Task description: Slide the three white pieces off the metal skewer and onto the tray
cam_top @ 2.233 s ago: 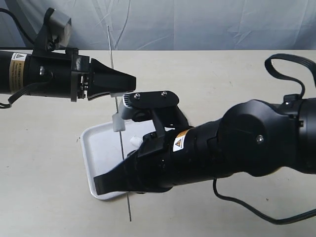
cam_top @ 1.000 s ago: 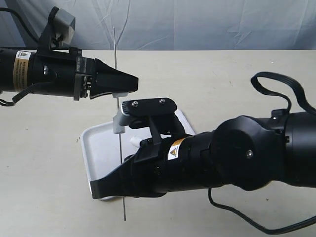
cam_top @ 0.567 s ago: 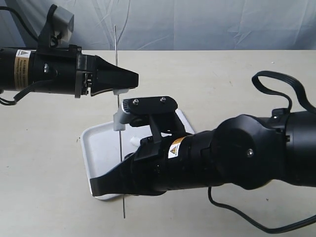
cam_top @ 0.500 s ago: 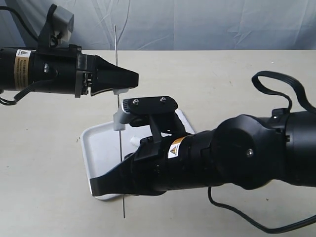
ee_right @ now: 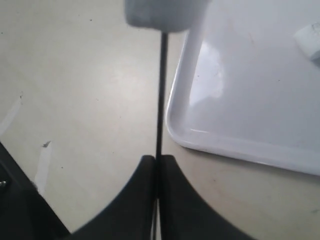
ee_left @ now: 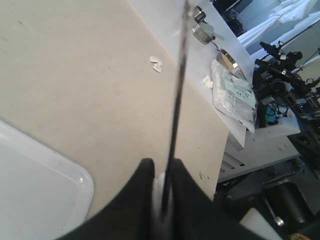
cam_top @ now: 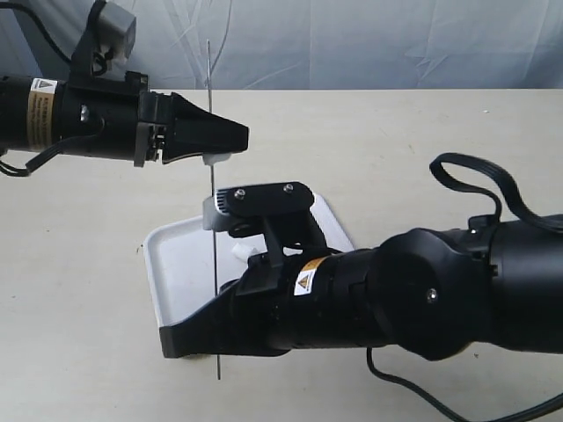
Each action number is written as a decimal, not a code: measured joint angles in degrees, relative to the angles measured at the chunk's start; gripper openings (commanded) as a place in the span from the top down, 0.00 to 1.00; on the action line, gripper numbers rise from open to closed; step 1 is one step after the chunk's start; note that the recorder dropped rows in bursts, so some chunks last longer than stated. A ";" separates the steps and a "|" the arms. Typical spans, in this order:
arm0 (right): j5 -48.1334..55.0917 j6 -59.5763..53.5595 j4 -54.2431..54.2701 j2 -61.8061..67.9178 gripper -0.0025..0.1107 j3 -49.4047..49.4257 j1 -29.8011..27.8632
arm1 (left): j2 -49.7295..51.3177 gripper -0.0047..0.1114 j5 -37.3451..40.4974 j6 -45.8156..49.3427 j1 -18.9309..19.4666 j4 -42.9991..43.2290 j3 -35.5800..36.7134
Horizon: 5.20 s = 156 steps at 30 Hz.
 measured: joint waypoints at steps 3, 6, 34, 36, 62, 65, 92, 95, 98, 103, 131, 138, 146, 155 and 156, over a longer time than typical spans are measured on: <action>-0.62 -0.10 0.00 0.00 0.98 0.65 0.00 | 0.08 0.90 -0.03 -0.69 0.00 0.97 -1.01; -1.02 -0.26 0.00 0.00 0.98 0.90 0.20 | 0.08 0.90 -0.03 -0.97 0.00 1.12 -1.52; 9.27 -0.48 -0.21 -1.53 0.98 3.00 1.60 | -0.26 0.69 0.38 -5.91 1.34 4.69 -3.63; 8.87 -0.38 -0.47 -1.78 0.98 3.00 1.60 | -0.57 0.69 -1.81 -7.11 3.48 5.76 -3.63; 10.72 -4.84 3.22 -7.85 0.98 3.00 -2.89 | -5.39 0.69 -6.29 -0.04 7.90 1.09 7.56; 11.43 -8.89 7.35 -7.85 0.98 3.00 -2.89 | -4.90 0.69 -6.29 0.48 6.98 0.68 7.93; 16.12 -31.81 29.43 -7.85 0.98 3.00 -2.89 | -0.22 0.69 -6.29 4.82 3.33 -3.24 8.27; 14.95 -31.81 29.33 -7.85 0.98 3.00 -2.89 | -0.49 0.69 -6.27 3.73 3.33 -2.21 8.27; 13.62 -31.81 29.19 -7.85 0.98 3.00 -2.89 | -1.82 0.69 -6.26 2.84 3.33 -1.82 8.27; 12.82 -32.02 28.88 -7.85 0.98 3.00 -2.89 | -5.53 0.69 -6.26 0.75 3.33 -1.38 8.27; 11.85 -31.94 28.87 -6.96 0.98 3.00 -2.89 | -14.34 0.69 -6.36 -3.93 3.33 9.82 8.27; 11.85 -31.94 28.87 -6.96 0.98 3.00 -2.89 | -14.44 0.69 -6.36 -2.77 3.33 5.08 8.27; 11.85 -31.94 28.91 -6.96 0.98 3.00 -2.89 | -14.44 0.60 -6.36 -1.61 3.33 3.66 8.27; 11.85 -31.81 29.97 -6.96 0.98 3.00 -2.89 | -14.03 0.60 -6.36 -1.11 3.33 3.18 8.27; 11.85 -31.81 29.97 -6.96 0.98 3.00 -2.89 | -13.70 0.60 -6.36 -0.99 3.33 2.86 8.27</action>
